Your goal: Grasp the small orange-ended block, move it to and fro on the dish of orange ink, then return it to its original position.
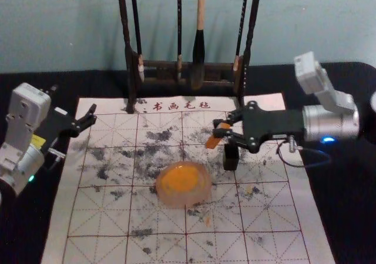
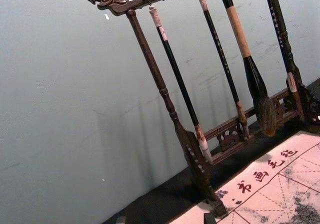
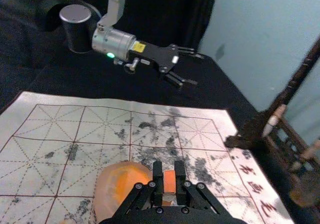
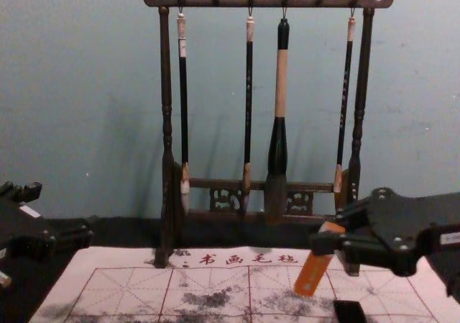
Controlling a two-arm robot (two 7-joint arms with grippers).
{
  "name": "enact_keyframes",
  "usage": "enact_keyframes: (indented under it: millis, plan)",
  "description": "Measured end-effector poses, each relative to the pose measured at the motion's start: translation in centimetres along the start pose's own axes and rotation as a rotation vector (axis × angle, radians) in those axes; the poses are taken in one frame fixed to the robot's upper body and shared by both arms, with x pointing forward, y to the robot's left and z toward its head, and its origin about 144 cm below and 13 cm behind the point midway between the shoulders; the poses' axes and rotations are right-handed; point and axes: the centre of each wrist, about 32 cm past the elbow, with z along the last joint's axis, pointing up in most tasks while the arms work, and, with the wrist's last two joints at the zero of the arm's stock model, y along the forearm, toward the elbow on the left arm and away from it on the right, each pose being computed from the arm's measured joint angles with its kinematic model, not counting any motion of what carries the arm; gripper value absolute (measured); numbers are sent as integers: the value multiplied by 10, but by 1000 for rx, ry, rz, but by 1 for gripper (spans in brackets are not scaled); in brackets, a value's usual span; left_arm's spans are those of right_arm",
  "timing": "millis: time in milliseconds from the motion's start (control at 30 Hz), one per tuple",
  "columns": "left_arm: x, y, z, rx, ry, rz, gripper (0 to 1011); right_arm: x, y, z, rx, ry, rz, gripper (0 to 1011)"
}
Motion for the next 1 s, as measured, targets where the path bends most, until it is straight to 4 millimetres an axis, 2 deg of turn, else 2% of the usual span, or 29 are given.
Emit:
enact_keyframes:
  millis: [533,1000]
  plan:
    - [0,0,0,0,0,0,1001,32,50,2,-72,-6,187,134]
    - [0,0,0,0,0,0,1001,37,66,-1,-88,-1,244,134]
